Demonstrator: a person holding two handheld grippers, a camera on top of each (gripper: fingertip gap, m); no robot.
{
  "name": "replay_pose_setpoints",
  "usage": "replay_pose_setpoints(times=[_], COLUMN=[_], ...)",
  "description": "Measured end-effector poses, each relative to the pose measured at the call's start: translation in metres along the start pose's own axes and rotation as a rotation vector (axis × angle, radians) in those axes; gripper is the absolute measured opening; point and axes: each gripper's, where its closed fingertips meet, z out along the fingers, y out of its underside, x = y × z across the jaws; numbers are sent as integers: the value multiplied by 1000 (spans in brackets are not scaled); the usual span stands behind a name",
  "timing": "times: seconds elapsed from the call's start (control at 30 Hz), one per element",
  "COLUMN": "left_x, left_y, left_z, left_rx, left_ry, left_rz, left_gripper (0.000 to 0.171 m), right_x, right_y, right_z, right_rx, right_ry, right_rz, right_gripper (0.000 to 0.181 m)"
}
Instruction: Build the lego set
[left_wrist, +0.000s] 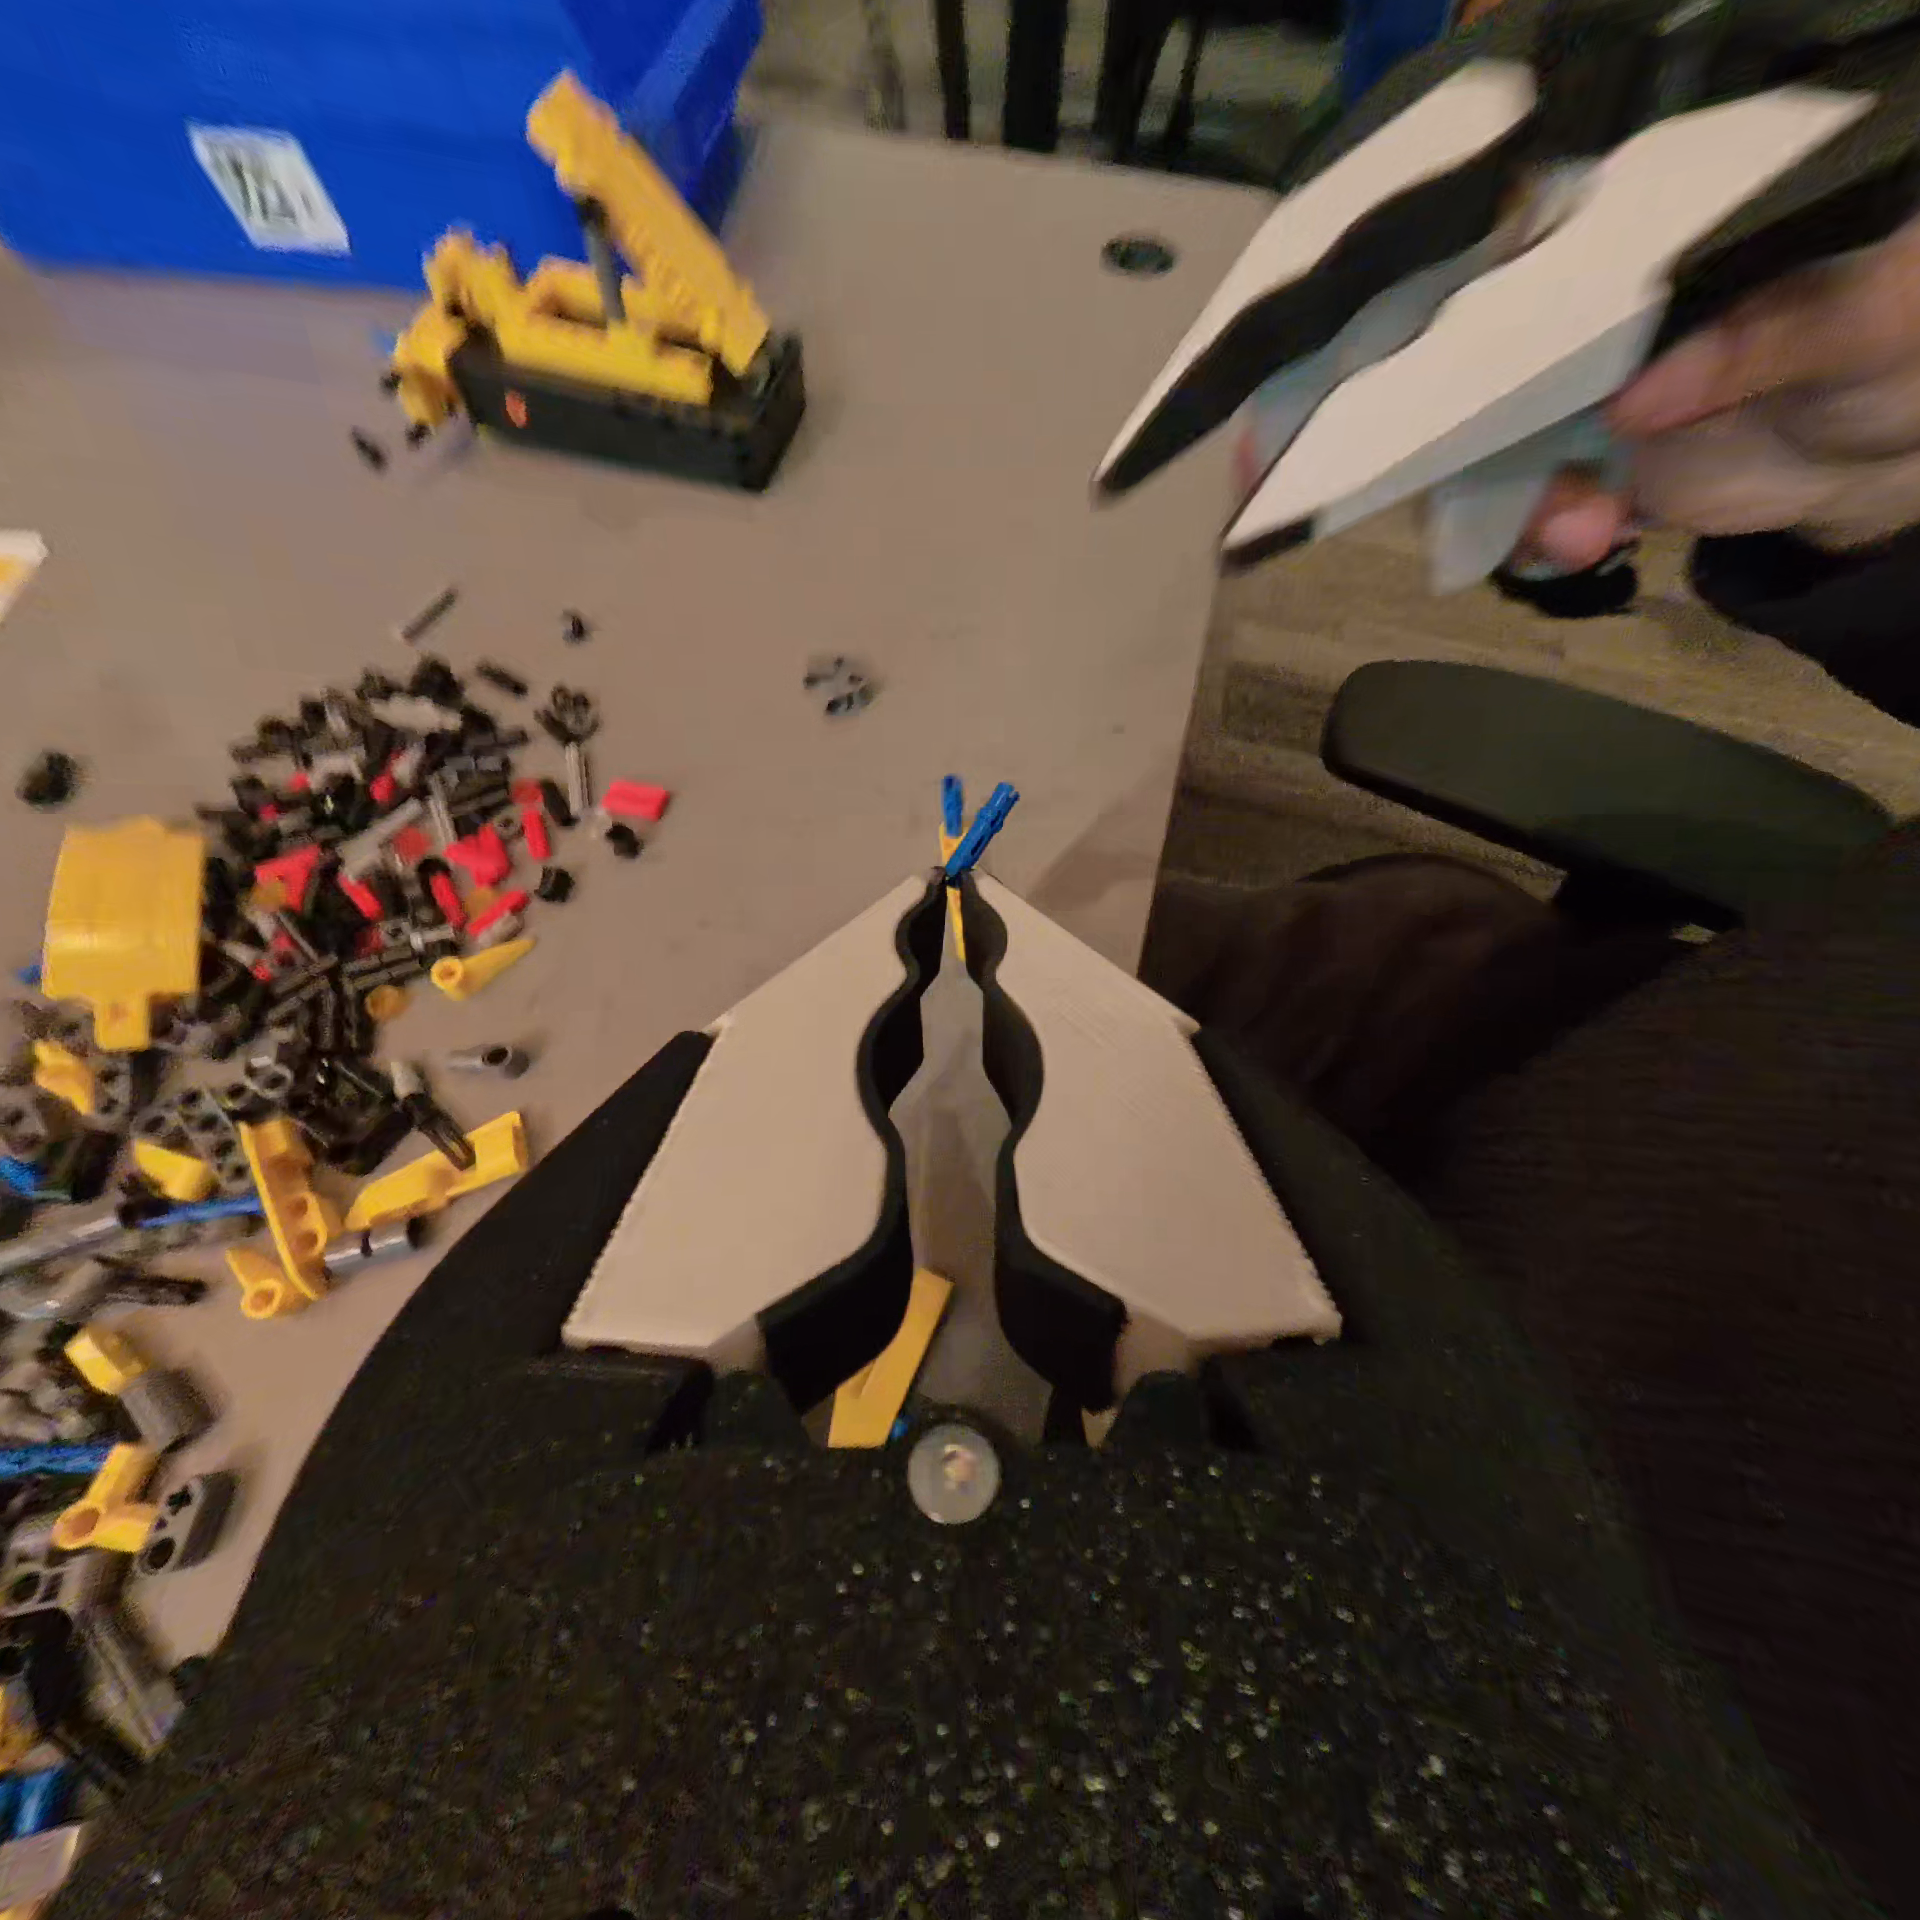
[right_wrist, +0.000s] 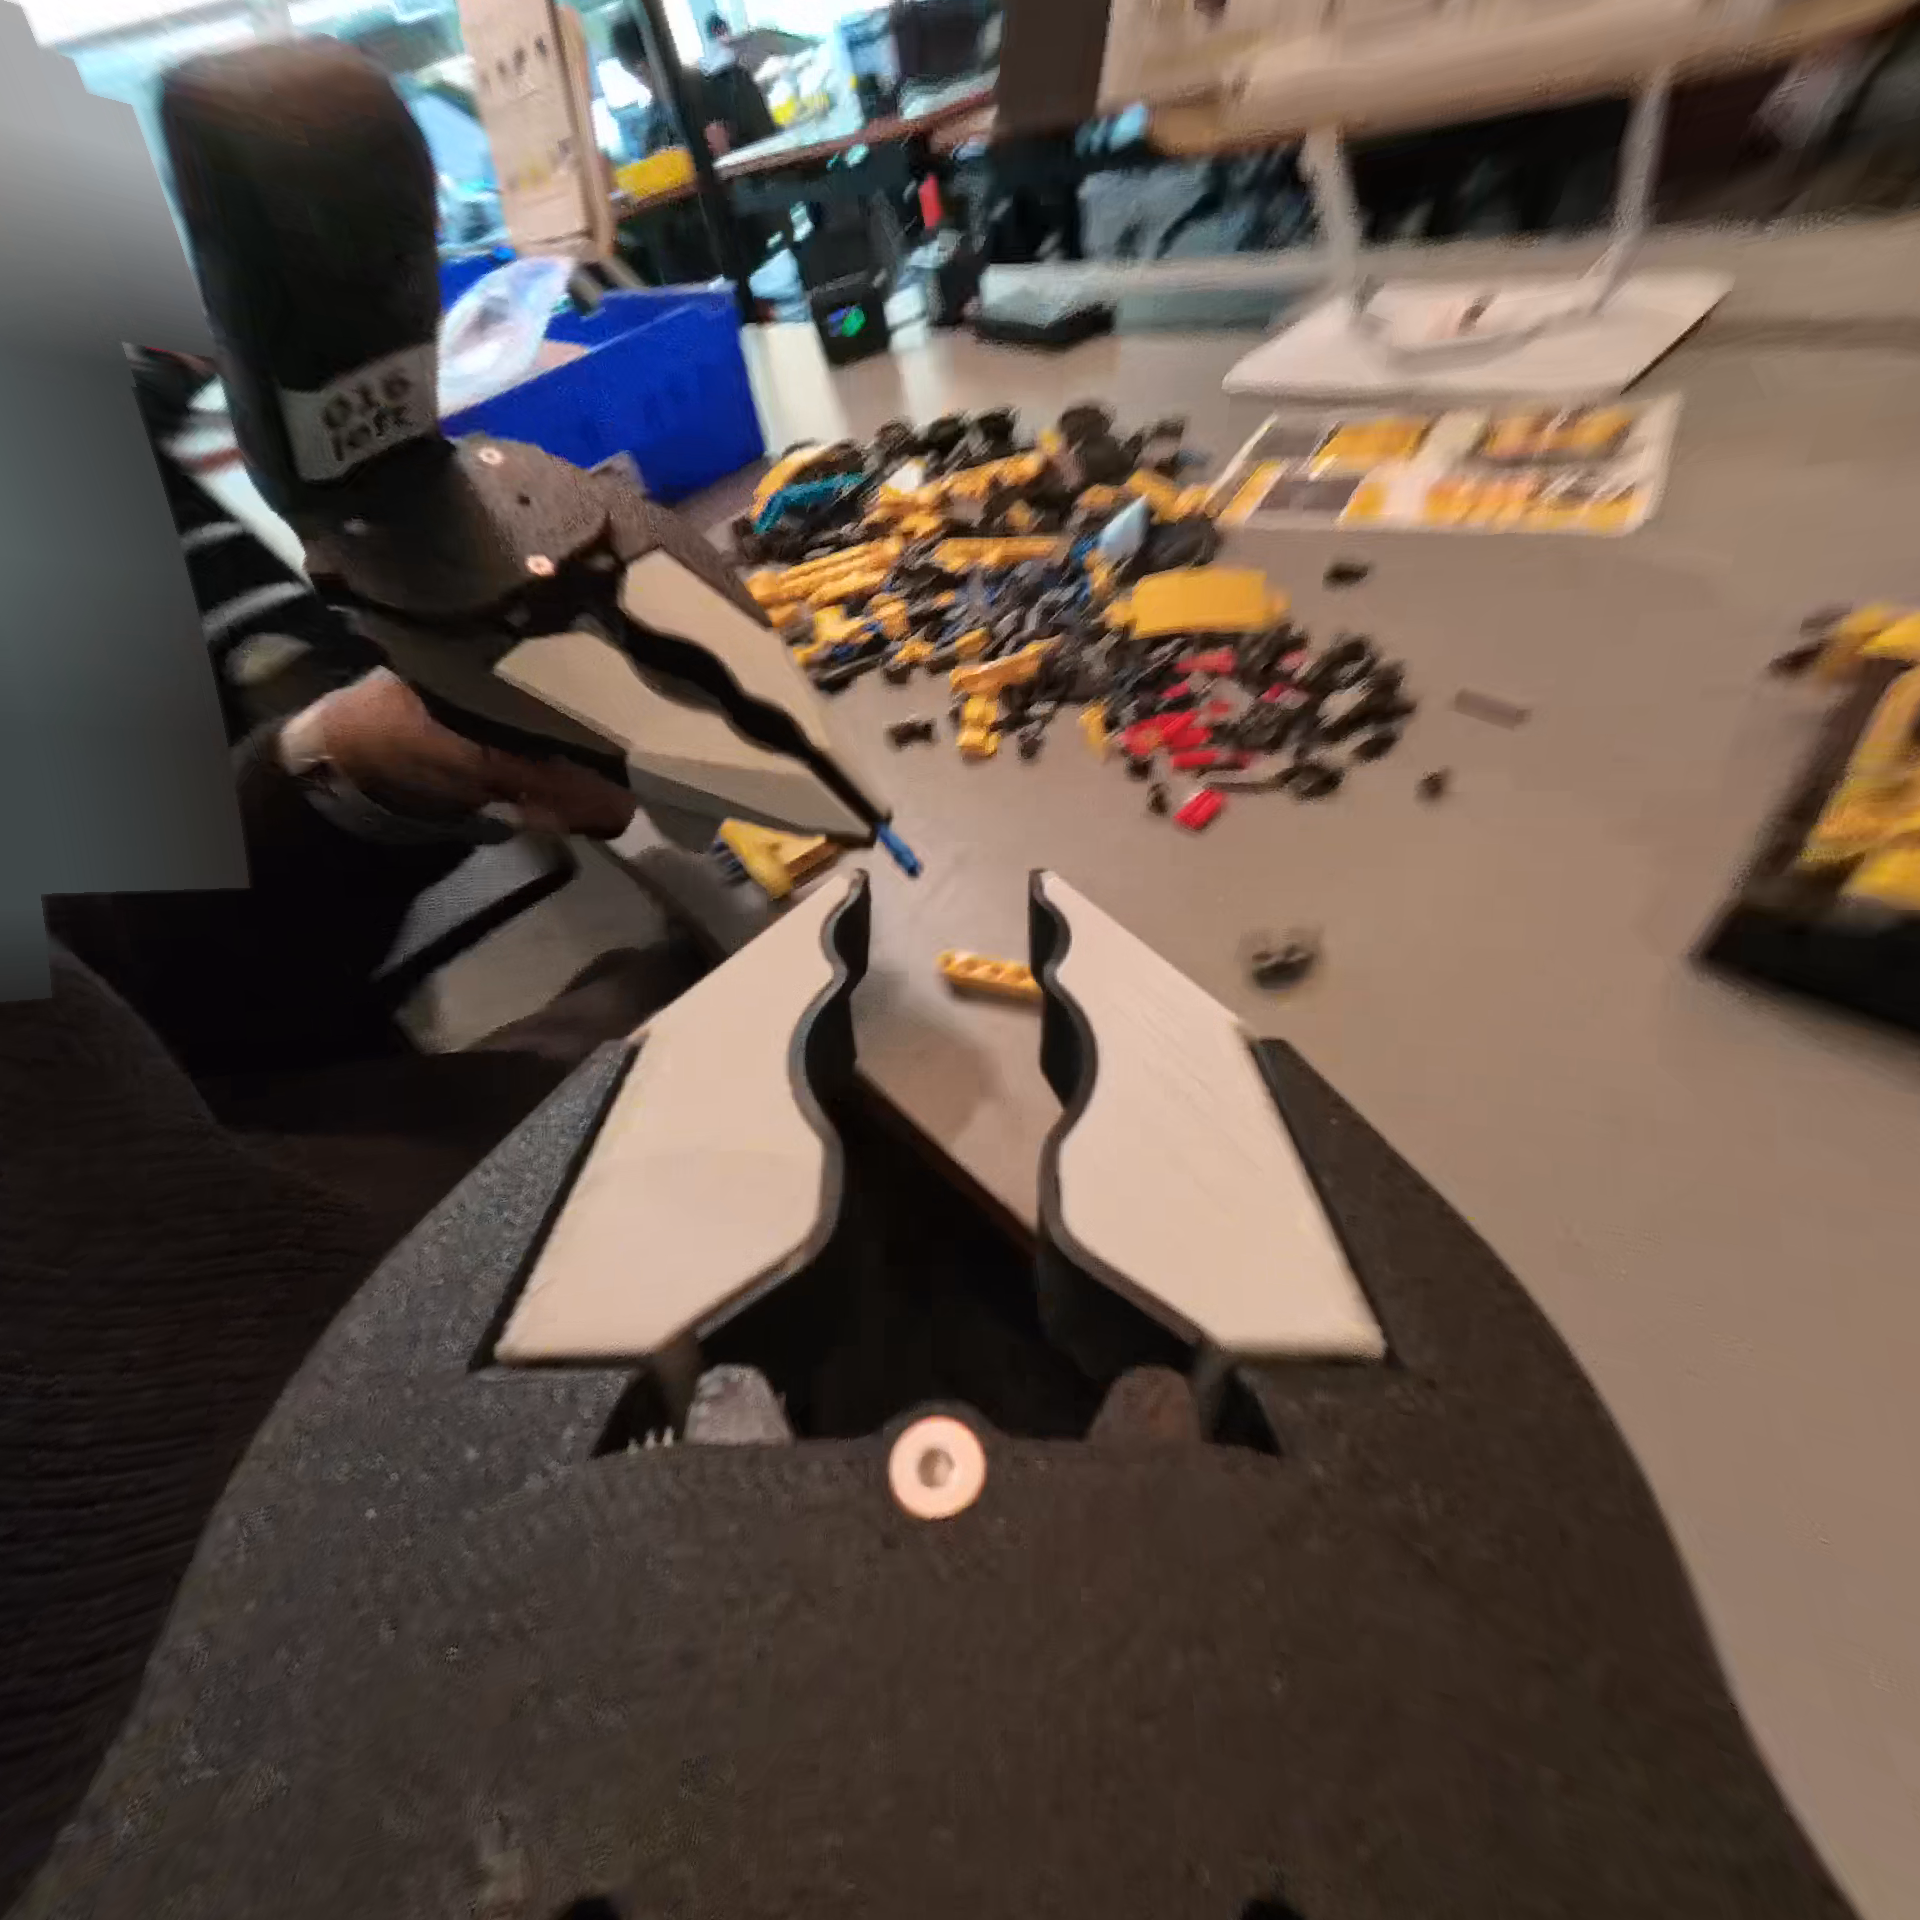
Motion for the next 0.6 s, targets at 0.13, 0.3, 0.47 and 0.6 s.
replay_pose_setpoints(times=[0.13, 0.3, 0.47, 0.6], left_x=[11, 22, -2, -2], left_y=[-19, -30, -11, -9], left_z=[-18, -25, -23, -30], left_rx=[157, 268, 208, 255], left_ry=[-25, 5, -82, -48], left_rz=[69, 48, -19, -76], left_gripper=[0, 0, 0, 0], right_x=[-36, -37, 2, 32], right_y=[12, -1, 3, -3], right_z=[17, 27, 15, -34], right_rx=[-46, 61, 50, 56], right_ry=[-297, -350, -141, -54], right_rz=[273, 368, 285, 243], right_gripper=[30, 30, 30, 25])
